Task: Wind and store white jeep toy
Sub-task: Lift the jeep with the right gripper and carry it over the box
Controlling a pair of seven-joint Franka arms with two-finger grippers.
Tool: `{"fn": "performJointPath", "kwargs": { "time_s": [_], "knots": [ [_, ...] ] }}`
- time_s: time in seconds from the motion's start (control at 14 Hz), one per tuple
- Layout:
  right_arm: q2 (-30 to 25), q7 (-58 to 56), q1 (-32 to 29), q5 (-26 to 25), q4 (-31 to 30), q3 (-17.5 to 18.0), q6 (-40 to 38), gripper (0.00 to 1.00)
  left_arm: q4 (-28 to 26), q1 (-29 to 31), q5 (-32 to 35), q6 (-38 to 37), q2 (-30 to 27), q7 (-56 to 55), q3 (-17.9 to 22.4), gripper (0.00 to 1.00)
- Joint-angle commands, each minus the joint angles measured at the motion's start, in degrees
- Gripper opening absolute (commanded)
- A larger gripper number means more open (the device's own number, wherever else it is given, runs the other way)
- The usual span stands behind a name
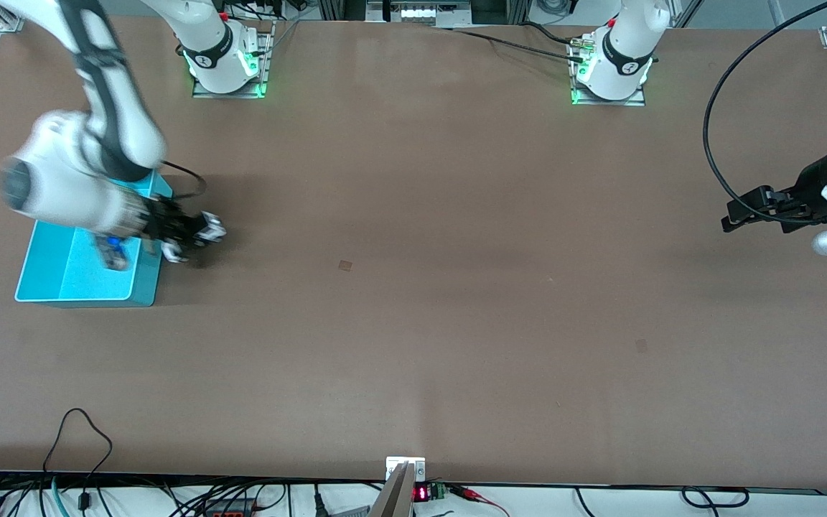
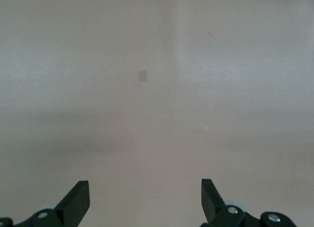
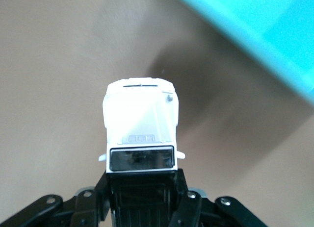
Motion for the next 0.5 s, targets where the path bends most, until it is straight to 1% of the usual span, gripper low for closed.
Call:
{"fn": "performJointPath", "kwargs": {
  "time_s": [0.0, 0.14, 0.29, 0.43],
  "knots": [
    [-5.36, -17.05, -7.93, -2.52, -1.19, 0.71, -6.02, 0.00, -0.17, -0.14, 1.23, 0.61, -0.11, 0.68, 0.38, 1.00],
    [-5.80, -24.62, -10.05, -9.80, -1.18, 0.80, -6.57, 0.00, -0.17, -0.06, 1.14, 0.52, -0.02, 0.68, 0.38, 1.00],
    [-5.37, -32.09, -11.99, -13.60, -1.18, 0.97, -6.04, 0.00, -0.09, -0.14, 1.23, -0.01, -0.02, 0.51, 0.38, 1.00],
    [-4.14, -37.91, -14.62, -19.12, -1.18, 2.37, -5.08, 0.00, -0.17, 1.25, 1.23, -0.10, -0.02, 0.59, -0.32, 1.00]
  ]
}}
